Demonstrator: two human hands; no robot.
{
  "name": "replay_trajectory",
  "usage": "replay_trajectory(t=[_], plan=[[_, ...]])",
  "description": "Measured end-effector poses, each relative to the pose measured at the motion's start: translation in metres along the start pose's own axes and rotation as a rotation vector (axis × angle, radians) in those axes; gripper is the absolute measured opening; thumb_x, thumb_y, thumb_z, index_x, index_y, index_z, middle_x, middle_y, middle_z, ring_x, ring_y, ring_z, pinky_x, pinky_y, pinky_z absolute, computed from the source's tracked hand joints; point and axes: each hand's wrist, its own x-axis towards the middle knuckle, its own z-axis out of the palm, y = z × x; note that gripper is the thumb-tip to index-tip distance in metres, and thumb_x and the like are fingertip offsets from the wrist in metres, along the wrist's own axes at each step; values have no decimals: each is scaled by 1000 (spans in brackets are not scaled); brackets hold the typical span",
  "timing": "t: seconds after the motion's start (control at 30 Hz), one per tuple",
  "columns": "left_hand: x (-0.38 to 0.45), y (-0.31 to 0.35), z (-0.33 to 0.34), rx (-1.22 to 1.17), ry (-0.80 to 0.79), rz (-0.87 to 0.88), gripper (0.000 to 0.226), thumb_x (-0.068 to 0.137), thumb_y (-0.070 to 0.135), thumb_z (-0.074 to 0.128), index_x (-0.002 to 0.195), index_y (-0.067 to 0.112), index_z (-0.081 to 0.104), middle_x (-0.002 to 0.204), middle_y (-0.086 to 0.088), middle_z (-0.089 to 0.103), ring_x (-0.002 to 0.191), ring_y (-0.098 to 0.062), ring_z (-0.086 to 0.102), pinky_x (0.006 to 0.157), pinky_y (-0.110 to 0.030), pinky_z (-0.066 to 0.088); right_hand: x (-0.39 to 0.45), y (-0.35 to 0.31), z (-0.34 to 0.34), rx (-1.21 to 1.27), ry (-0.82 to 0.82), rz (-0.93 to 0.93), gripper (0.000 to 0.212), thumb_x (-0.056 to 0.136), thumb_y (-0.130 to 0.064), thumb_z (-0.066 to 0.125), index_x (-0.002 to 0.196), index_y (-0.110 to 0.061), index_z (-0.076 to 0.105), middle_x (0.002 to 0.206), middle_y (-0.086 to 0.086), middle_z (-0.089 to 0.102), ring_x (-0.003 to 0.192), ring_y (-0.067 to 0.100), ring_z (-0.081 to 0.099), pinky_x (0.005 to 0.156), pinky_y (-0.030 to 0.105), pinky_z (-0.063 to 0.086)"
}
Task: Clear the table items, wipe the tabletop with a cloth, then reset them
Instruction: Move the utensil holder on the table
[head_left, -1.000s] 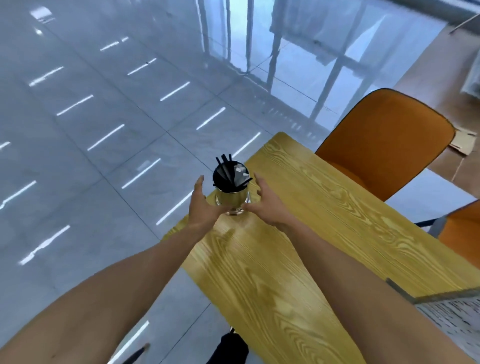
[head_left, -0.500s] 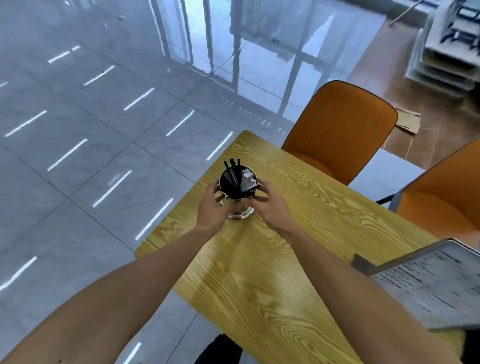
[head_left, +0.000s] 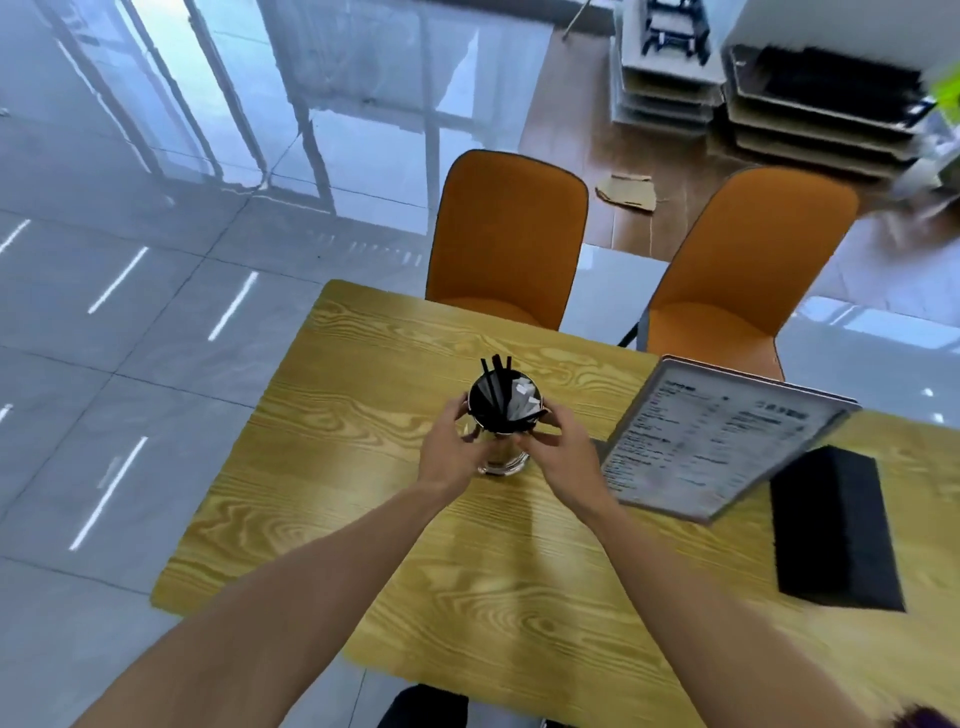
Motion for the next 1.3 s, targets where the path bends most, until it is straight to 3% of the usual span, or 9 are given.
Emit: replay_trajectory(t=[0.2,0.47,0.67,0.8,0.87,0.97,1.1,1.2,1.3], plan=[[-8,3,38,27,-107,10,72,74,26,89,138,24,55,131,7,64,107,23,54,84,-9,53,-20,24,-28,5,115,69,51,87,-34,78,131,-33,53,120,-21,61,105,3,64,80,21,55],[-10,5,67,9,-179,19,72,72,19,91,135,22,56,129,8,63,121,5,54,102,-26,52,-34,41,-43,-39,242,130,47,86,-38,77,125,-24,54,109,-12,67,96,0,65,83,27,56],[-11,4,65,38,-221,43,81,72,31,91,141,25,49,135,10,59,119,14,50,101,-27,51,-39,37,-42,-61,256,159,36,90,-35,74,116,-22,53,98,-10,67,84,1,66,72,22,52],[-18,-4,66,196,-186,-107,99,68,49,89,145,16,37,133,5,54,109,-13,62,88,-37,57,-49,38,-43,-73,258,196,30,91,-36,72,111,-21,55,94,-3,68,84,10,66,71,29,54],[-24,-13,70,363,-168,-167,80,74,43,87,132,9,44,124,-6,62,101,-22,64,79,-39,55,-58,44,-50,-82,272,217,23,91,-37,71,103,-22,58,91,1,68,85,18,68,75,39,57],[-39,-24,83,503,-366,-277,59,83,41,79,126,11,53,122,-7,64,105,-25,62,76,-30,45,-73,56,-73,-79,347,246,15,93,-36,69,91,-23,63,84,1,70,78,21,69,74,46,58],[-56,-12,116,578,-647,-296,61,83,53,76,126,13,59,119,-5,64,97,-20,62,76,-30,45,-89,68,-122,-135,490,240,17,94,-38,68,83,-25,65,73,-4,70,68,15,69,67,45,60],[-62,11,151,544,-748,-232,63,84,56,73,130,16,58,106,0,67,88,-17,61,72,-29,46,-96,74,-168,-259,609,195,17,93,-43,64,81,-31,62,73,-10,67,69,4,65,56,30,50],[-69,36,192,475,-778,-156,65,87,53,72,136,15,56,105,1,65,89,-16,64,74,-29,50,-96,81,-222,-407,742,198,17,95,-40,61,96,-23,62,88,-8,62,82,11,61,62,28,43]])
